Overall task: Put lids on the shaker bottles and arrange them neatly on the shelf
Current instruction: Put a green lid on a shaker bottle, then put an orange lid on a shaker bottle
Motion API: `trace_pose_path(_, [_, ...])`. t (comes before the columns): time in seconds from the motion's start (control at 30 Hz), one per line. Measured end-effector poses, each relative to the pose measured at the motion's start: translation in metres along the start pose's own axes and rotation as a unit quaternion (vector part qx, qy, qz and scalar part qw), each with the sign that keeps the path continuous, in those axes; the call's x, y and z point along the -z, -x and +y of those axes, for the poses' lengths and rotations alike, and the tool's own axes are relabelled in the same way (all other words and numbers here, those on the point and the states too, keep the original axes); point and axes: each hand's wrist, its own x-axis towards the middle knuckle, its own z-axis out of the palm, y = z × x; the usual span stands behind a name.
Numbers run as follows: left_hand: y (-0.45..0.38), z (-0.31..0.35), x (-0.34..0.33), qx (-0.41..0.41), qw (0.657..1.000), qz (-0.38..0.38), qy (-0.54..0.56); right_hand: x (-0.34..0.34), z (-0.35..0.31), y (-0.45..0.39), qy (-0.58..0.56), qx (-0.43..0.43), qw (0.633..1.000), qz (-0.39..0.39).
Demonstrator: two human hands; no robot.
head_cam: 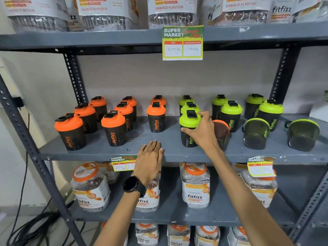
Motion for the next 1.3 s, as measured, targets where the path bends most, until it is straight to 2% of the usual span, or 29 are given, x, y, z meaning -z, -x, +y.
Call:
trace_pose_path(0.13, [0.0,-0.001,-0.001,0.0,1.0,0.002,-0.004,0.005,-0.004,0.001,0.002,0.007,1.0,-0.028])
trace_pose_path(0.2, [0.0,0.0,-0.001,-0.001,1.0,0.005,-0.005,0.014,-0.007,0.003,-0.02,0.017,1.0,-0.017])
trace_pose_path(0.37, [0.0,0.0,-0.001,0.001,1.0,0.002,-0.005,0.048,0.014,-0.003,-0.025,0.019,0.992,0.125])
trace_pose_path(0.43, [0.0,0.0,-0.001,0.002,1.0,0.001,-0.006,0.064,0.029,-0.009,-0.005,-0.015,0.99,0.14])
trace_pose_path(0.5, [0.001,0.001,-0.001,0.003,1.0,0.0,-0.009,0.075,0.042,-0.012,0.016,-0.076,0.991,0.108])
trace_pose_path(0.63, [0.001,0.002,0.0,0.002,1.0,-0.001,-0.01,0.076,0.058,-0.02,0.04,-0.188,0.981,-0.009])
trace_pose_path(0.7, [0.001,0.003,0.002,0.001,1.0,-0.004,-0.011,0.071,0.058,-0.027,-0.006,-0.231,0.972,-0.049])
trace_pose_path(0.87, [0.003,0.003,0.003,0.005,1.0,-0.008,-0.009,0.054,0.066,-0.04,-0.117,-0.282,0.948,-0.096])
trace_pose_path(1.0, [0.003,0.005,0.005,0.007,1.0,-0.015,-0.012,0.052,0.075,-0.04,-0.157,-0.296,0.938,-0.086])
trace_pose_path(1.17, [0.001,0.003,0.006,-0.003,1.0,-0.018,-0.009,0.06,0.086,-0.024,-0.189,-0.283,0.94,-0.035])
trace_pose_path(1.3, [-0.001,-0.001,0.013,-0.026,0.998,-0.052,-0.012,0.061,0.084,0.005,-0.204,-0.25,0.946,0.016])
